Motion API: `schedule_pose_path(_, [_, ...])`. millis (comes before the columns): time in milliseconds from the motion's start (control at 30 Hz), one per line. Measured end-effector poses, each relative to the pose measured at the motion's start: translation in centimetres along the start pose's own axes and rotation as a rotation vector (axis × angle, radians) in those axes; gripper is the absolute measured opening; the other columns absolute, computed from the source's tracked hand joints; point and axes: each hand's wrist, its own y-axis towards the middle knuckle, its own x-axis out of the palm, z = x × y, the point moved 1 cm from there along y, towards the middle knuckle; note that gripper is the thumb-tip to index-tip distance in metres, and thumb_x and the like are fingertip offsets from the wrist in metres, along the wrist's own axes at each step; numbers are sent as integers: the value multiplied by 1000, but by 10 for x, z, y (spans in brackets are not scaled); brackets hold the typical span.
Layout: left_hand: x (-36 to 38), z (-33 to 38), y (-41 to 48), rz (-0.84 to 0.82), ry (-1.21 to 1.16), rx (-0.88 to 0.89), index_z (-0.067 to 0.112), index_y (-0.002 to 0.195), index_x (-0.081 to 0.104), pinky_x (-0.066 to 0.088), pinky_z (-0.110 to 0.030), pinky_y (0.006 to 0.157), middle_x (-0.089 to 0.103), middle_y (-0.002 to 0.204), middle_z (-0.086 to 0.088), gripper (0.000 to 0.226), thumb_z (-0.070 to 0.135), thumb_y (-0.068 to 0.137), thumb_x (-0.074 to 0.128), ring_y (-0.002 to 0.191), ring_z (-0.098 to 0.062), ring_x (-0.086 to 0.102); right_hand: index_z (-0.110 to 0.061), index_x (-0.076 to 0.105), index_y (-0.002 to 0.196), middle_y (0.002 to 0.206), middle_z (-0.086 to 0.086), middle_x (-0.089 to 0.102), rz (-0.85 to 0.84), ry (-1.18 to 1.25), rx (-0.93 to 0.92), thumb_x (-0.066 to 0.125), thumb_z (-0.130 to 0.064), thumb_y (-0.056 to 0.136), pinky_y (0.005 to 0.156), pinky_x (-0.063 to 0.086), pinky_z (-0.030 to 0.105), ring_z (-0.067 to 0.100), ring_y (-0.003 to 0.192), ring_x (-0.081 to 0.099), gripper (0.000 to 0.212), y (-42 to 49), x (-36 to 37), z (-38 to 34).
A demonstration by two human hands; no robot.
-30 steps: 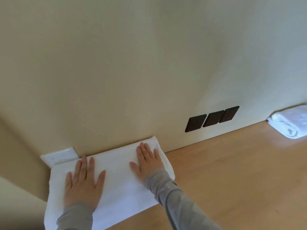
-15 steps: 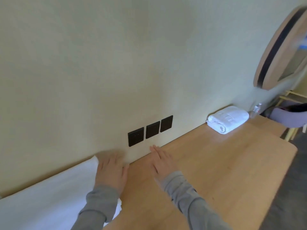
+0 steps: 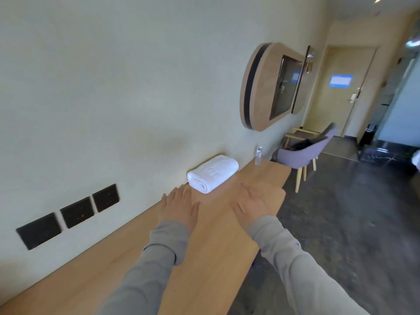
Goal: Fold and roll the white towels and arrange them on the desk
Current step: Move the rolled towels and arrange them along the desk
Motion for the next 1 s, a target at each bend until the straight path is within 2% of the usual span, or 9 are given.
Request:
schedule_pose_path(133, [7, 66, 28, 12, 10, 66, 20, 149, 14, 4, -38, 117, 11, 158, 1, 55, 40, 99, 26, 145, -17, 10, -10, 19, 148, 152, 7, 26, 7, -30, 103, 37, -33, 98, 110, 21, 26, 21, 137, 24, 58, 0, -26, 74])
schedule_pose_path(267, [20, 113, 58, 12, 34, 111, 20, 149, 14, 7, -37, 117, 13, 158, 2, 54, 41, 100, 25, 144, -15, 12, -13, 24, 147, 147, 6, 36, 54, 3, 144, 42, -30, 96, 106, 31, 28, 23, 130, 36, 56, 10, -36, 126])
schedule_pose_path(433, [55, 150, 105, -27, 52, 114, 21, 149, 13, 7, -38, 118, 12, 158, 3, 55, 41, 100, 24, 144, -14, 11, -12, 25, 146, 145, 6, 38, 87, -9, 152, 44, -30, 95, 107, 25, 25, 23, 131, 35, 57, 41, -29, 181])
schedule_pose_path(533, [82, 164, 145, -31, 39, 98, 21, 150, 12, 6, -38, 118, 11, 158, 3, 55, 42, 100, 23, 145, -14, 10, -13, 23, 146, 146, 5, 36, 64, -72, 143, 41, -31, 96, 107, 23, 24, 21, 131, 36, 56, 78, -15, 217])
schedule_pose_path(767, [134, 183, 258, -46, -16, 16, 20, 150, 12, 6, -38, 118, 11, 158, 1, 55, 42, 100, 23, 145, -16, 10, -11, 22, 146, 147, 8, 35, -25, -88, 115, 42, -28, 96, 106, 29, 31, 24, 129, 39, 57, 191, 16, 280])
schedule_pose_path(1000, [147, 174, 344, -4, -16, -63, 19, 150, 12, 8, -38, 118, 14, 157, 1, 55, 40, 100, 24, 144, -17, 13, -15, 17, 148, 152, 3, 27, -116, -76, 41, 37, -36, 98, 108, 24, 28, 20, 137, 28, 58, 289, 44, 308])
